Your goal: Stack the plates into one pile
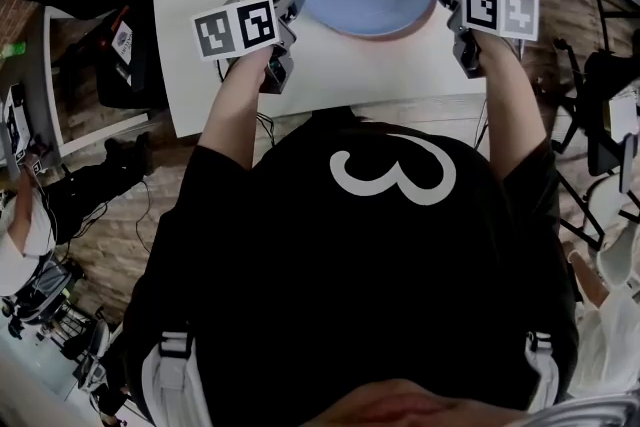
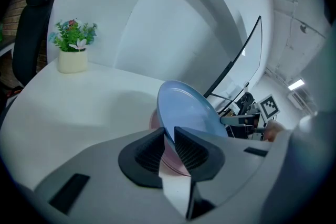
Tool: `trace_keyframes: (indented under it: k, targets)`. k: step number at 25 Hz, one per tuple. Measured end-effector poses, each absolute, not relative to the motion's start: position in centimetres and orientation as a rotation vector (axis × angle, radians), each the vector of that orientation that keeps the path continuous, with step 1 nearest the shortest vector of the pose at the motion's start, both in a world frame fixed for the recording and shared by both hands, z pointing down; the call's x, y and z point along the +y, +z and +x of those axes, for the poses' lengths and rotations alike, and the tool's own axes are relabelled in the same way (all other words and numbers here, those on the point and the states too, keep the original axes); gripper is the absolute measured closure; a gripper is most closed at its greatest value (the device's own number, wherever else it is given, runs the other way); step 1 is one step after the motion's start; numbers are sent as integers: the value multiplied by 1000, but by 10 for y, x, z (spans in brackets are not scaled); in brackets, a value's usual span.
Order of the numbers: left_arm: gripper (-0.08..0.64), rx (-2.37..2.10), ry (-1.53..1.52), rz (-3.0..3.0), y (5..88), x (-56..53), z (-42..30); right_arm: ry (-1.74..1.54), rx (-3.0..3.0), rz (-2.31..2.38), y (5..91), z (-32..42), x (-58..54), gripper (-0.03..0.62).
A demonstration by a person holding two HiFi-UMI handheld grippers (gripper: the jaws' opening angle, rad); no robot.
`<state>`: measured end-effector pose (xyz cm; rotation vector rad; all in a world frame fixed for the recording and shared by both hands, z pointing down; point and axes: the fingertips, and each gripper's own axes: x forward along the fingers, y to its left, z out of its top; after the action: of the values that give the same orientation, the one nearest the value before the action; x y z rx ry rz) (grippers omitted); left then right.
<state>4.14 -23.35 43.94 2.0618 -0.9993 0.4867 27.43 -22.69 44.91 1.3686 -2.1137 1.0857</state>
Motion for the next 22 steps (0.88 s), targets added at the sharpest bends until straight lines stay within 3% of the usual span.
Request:
trace_keyframes:
  k: [22]
  targets:
    - [504,-932,605,2054,481,-228,60,1196,-2052,1447,484,292,-203,535]
